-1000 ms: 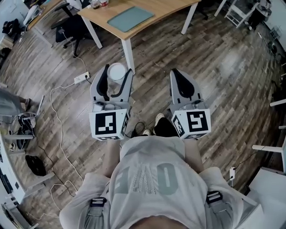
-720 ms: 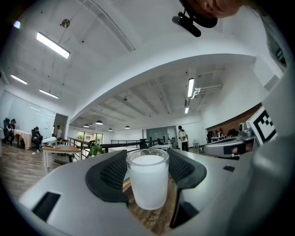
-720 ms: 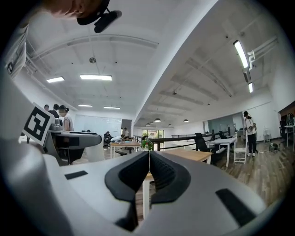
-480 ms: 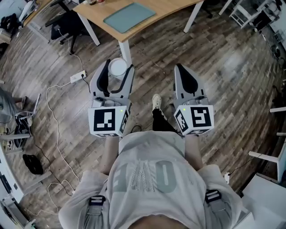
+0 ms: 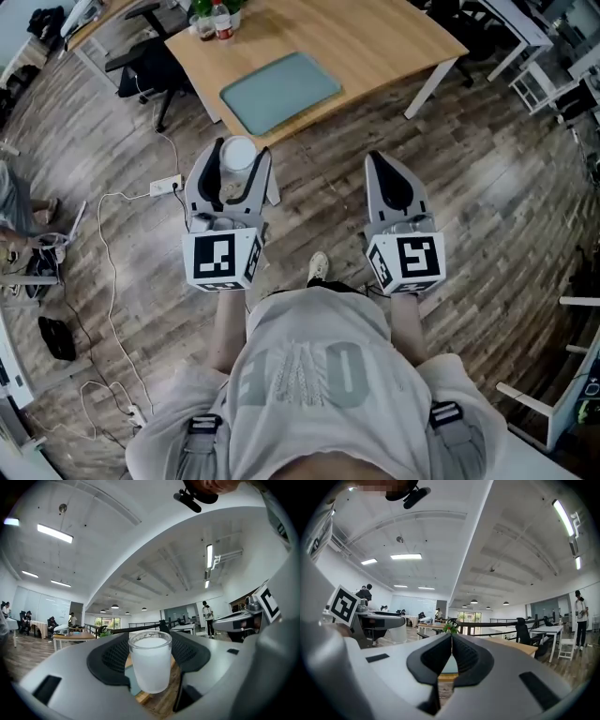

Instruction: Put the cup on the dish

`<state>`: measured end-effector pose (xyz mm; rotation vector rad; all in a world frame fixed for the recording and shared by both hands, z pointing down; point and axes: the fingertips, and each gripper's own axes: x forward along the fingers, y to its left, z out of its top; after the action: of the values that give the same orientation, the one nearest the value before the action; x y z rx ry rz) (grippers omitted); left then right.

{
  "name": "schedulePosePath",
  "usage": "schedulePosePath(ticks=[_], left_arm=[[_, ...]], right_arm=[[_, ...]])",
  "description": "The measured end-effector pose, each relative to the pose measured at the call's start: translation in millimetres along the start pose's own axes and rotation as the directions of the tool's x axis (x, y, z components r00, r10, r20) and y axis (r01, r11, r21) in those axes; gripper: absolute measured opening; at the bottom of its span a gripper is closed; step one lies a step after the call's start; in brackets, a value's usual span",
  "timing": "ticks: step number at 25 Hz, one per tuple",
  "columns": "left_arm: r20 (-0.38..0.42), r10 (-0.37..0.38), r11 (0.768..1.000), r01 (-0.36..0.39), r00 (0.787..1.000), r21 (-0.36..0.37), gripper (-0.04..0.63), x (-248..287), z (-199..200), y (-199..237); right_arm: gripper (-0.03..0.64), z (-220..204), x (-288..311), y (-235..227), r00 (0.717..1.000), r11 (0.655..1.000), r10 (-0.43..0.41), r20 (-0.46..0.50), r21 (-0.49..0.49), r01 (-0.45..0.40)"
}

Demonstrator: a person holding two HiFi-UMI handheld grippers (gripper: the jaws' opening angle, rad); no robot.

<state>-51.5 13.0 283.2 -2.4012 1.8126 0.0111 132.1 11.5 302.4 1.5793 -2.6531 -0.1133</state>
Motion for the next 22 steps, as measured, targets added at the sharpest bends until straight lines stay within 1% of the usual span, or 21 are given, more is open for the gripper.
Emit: schedulePosePath(ticks=[3, 6, 9, 12, 16, 19, 22], left_arm=[[0.000, 0.027, 0.999, -0.027, 1.000, 0.020, 0.276, 39.6, -4.3, 7.4], [-0.008, 0.060, 0.998, -0.060, 0.998, 0.017, 0.276, 68.5, -8.7, 12.6], [-0.019, 0.073, 0.997, -0.073, 0.997, 0.008, 0.276, 88.4, -9.2, 16.9], [-0.035, 0.082, 0.997, -0.082, 0.996, 0.001, 0.276, 103.0, -14.6, 22.1], [-0.050, 0.094, 0.996, -0.094, 0.994, 0.003, 0.276, 132.1, -27.4, 33.6], [-0.051, 0.105, 0.995, -0.104, 0.993, 0.005, 0.276, 159.7, -39.3, 48.3], [-0.051, 0.112, 0.994, -0.112, 0.992, 0.008, 0.276, 190.3, -41.6, 70.0]], right_arm=[[0.018, -3.7, 34.2, -24.6, 0.999, 0.999, 0.032, 0.002, 0.002, -0.032], [0.018, -6.7, 59.2, -46.0, 0.999, 0.998, 0.054, 0.003, 0.010, -0.054], [0.018, -9.7, 79.9, -60.5, 0.998, 0.997, 0.069, 0.000, 0.020, -0.069], [0.020, -18.2, 101.0, -63.8, 0.996, 0.995, 0.092, -0.016, 0.039, -0.091], [0.018, -32.6, 135.0, -62.1, 0.989, 0.989, 0.142, -0.039, 0.049, -0.140], [0.018, -41.4, 169.6, -64.7, 0.984, 0.985, 0.171, -0.054, 0.043, -0.169], [0.018, -36.0, 209.7, -69.4, 0.982, 0.983, 0.183, -0.052, 0.042, -0.181]])
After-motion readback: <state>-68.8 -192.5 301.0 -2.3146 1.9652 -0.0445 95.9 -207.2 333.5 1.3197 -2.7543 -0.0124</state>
